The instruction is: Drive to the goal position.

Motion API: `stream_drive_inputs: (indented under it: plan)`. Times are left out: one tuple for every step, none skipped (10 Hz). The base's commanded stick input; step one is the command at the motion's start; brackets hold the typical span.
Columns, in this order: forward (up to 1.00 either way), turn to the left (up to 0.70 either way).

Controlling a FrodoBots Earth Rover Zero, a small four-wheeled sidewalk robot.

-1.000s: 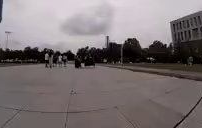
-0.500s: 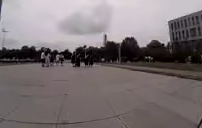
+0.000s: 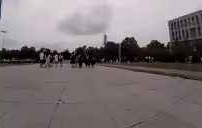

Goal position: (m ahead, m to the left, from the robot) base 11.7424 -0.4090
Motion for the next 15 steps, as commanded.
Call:
stream_drive_inputs:
  plan:
    - [0.56,0.01]
    - [0.56,0.01]
    - [0.56,0.01]
    - [0.56,0.01]
    - [0.56,0.01]
    - [0.56,0.01]
    - [0.56,0.01]
    - [0.56,0.01]
    - [0.56,0.01]
    - [0.55,0.01]
    - [0.55,0.01]
    - [0.55,-0.02]
    - [0.55,-0.09]
    - [0.55,-0.1]
    - [0.55,-0.11]
